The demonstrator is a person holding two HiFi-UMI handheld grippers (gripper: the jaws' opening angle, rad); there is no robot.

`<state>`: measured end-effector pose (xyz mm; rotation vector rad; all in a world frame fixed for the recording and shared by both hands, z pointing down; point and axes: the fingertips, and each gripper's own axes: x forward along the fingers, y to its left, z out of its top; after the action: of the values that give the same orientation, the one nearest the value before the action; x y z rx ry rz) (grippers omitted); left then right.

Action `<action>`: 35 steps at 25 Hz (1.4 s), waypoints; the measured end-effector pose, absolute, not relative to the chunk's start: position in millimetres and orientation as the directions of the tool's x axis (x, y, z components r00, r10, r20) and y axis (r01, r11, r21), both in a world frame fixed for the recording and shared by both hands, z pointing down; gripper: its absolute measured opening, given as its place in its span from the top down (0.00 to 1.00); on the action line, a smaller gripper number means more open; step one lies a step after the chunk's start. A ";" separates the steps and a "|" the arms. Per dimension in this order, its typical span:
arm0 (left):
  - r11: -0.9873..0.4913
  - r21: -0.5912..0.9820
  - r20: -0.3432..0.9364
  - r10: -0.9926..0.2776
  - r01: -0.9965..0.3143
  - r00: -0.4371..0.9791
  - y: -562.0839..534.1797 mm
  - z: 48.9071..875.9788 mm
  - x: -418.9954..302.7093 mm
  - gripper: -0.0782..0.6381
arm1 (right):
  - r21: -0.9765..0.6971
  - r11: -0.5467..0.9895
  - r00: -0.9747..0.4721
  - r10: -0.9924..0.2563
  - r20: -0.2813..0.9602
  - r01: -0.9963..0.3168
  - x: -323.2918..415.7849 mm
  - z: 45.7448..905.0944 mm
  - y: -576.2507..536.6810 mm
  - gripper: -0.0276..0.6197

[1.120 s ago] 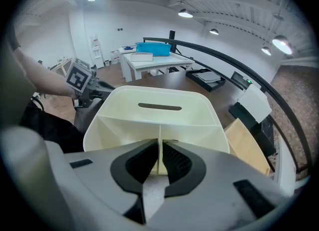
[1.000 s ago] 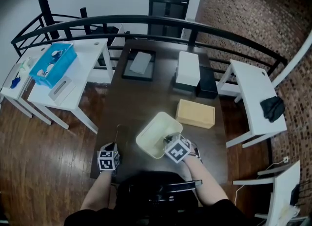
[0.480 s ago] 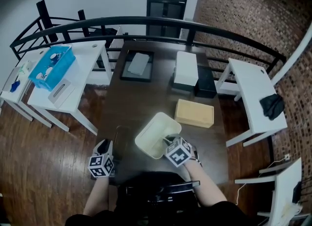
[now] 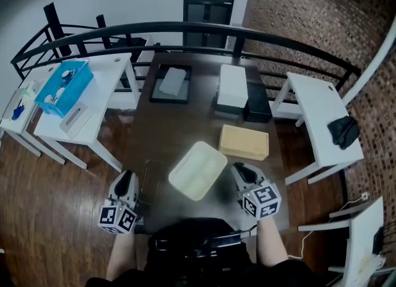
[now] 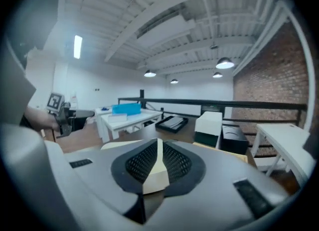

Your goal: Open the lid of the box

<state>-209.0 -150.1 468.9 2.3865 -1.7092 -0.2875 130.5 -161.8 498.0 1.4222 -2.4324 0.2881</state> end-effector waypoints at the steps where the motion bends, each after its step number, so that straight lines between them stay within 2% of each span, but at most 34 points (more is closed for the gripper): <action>1: -0.332 0.268 -0.062 -0.943 -0.904 0.327 -148.3 464.1 -206.5 0.81 | -0.040 0.435 -0.425 -0.849 0.314 -0.900 150.2 487.3 -158.3 0.95; 6: -0.393 0.287 -0.088 -0.919 -0.874 0.384 -143.5 457.7 -192.7 0.82 | -0.140 0.233 -0.250 -0.962 0.115 -0.962 224.3 451.6 -124.9 0.95; 10: -0.434 0.296 -0.091 -0.900 -0.851 0.427 -140.9 454.9 -178.7 0.82 | -0.198 0.171 -0.183 -0.982 0.039 -0.965 246.6 447.6 -93.4 0.95; 17: -0.497 0.271 -0.090 -0.866 -0.825 0.492 -135.7 448.7 -160.3 0.82 | -0.218 0.170 -0.184 -0.982 0.049 -0.961 250.1 453.2 -78.7 0.96; 35: -0.450 0.280 -0.066 -0.890 -0.848 0.451 -124.2 458.5 -178.3 0.84 | -0.229 0.213 -0.228 -0.973 0.044 -0.950 238.4 450.4 -79.0 0.95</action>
<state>-178.3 -124.2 458.5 2.4940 -1.5168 -0.3008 238.4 -79.0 450.4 2.0144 -2.5284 0.3380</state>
